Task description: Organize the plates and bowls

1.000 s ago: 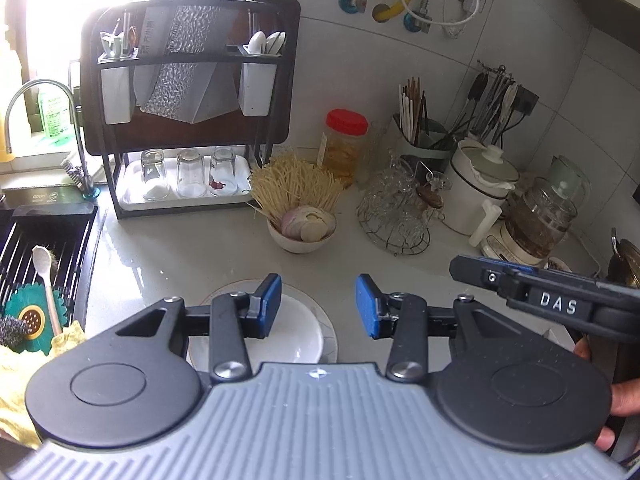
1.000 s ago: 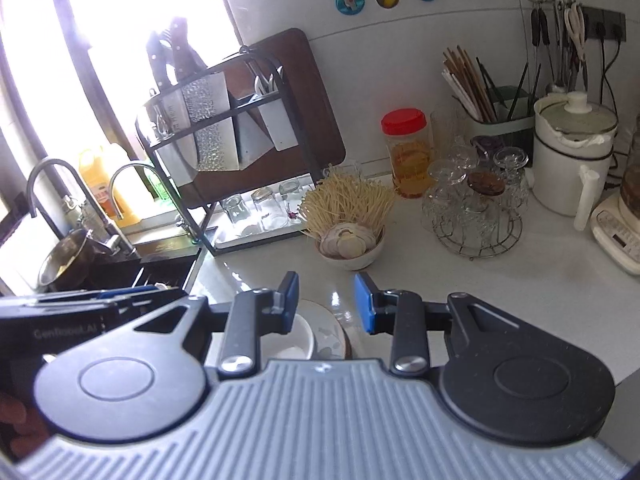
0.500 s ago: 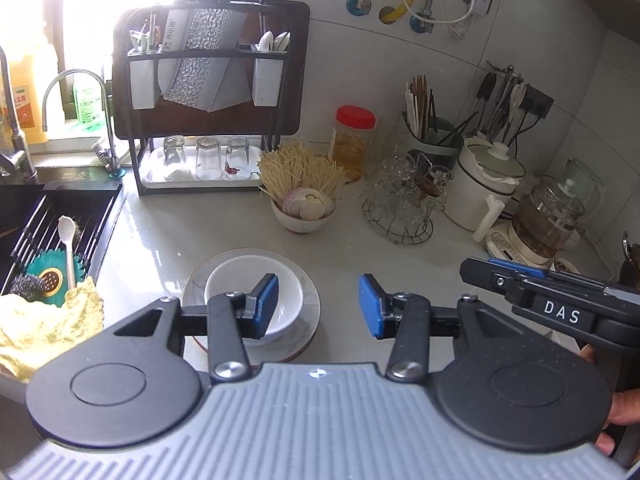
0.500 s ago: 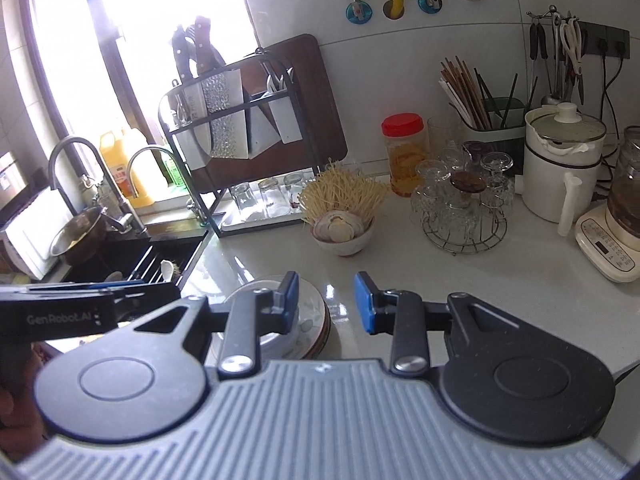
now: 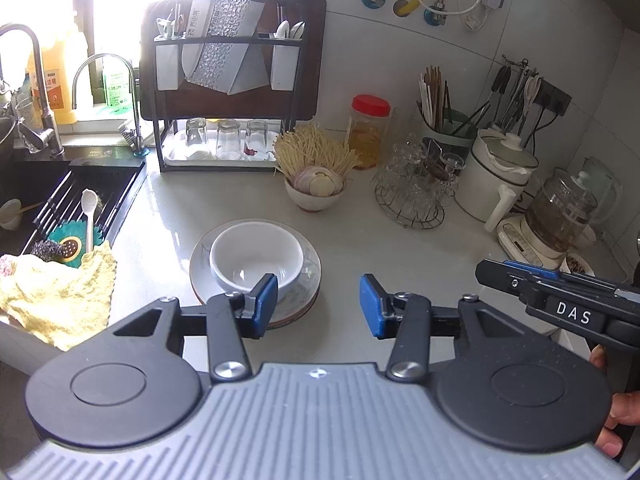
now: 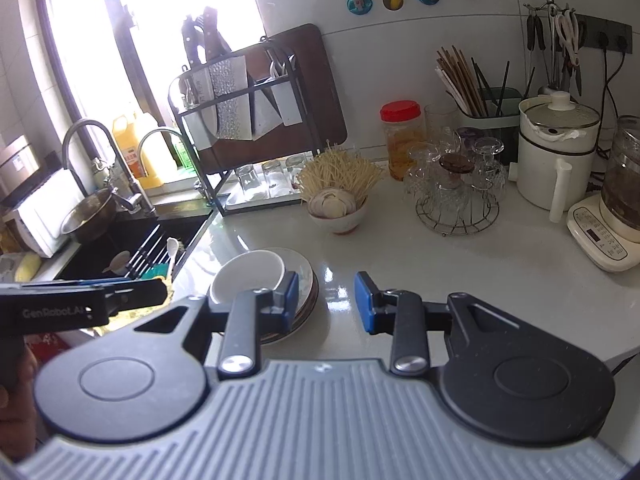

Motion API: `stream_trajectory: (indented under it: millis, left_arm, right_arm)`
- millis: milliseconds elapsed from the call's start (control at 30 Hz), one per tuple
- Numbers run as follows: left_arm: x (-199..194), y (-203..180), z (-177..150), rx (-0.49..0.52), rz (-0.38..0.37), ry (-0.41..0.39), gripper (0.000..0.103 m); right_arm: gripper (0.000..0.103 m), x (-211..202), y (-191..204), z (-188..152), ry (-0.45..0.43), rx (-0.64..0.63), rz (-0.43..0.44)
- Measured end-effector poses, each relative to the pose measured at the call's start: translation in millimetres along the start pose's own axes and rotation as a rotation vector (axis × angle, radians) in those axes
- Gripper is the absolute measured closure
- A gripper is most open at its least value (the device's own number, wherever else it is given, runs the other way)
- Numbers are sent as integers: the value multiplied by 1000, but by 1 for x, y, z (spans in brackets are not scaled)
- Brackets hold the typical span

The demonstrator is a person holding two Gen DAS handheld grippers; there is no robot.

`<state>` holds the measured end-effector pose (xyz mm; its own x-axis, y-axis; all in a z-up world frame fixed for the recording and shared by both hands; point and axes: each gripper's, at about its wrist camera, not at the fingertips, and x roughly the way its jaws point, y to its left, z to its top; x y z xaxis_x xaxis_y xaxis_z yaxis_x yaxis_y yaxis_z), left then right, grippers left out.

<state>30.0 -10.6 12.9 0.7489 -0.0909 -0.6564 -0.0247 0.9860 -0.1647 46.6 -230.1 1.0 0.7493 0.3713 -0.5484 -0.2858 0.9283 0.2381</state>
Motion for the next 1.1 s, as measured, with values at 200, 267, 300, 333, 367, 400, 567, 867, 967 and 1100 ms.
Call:
stream_trajectory:
  millis: [200, 267, 300, 333, 367, 400, 567, 867, 967, 1100]
  left_arm:
    - [-7, -3, -12, -4, 27, -6, 52]
    - [-9, -2, -16, -5, 41, -12, 52]
    - [-10, -1, -18, -7, 50, -15, 52]
    - [-11, 0, -20, -11, 58, -14, 52]
    - [-13, 1, -21, -15, 64, -13, 52]
    - [-14, 2, -22, -17, 70, -13, 52]
    - [-25, 5, -25, -22, 101, -26, 52]
    - [-36, 9, -31, -48, 103, -45, 51]
    - [-38, 8, -34, -49, 104, -50, 49]
    - [-41, 6, -36, -46, 99, -57, 47]
  right_arm:
    - [68, -1, 1, -6, 16, -8, 34]
    - [68, 0, 1, -9, 20, -12, 44]
    - [68, 1, 1, -10, 22, -13, 49]
    - [68, 1, 1, -12, 25, -14, 55]
    - [68, 2, 2, -13, 27, -16, 62]
    - [68, 3, 2, -14, 29, -19, 67]
    - [68, 3, 9, -15, 30, -40, 92]
    - [65, -2, 13, -22, 18, -57, 85]
    - [65, -4, 12, -26, 23, -53, 92]
    - [65, -9, 12, -27, 22, -64, 92]
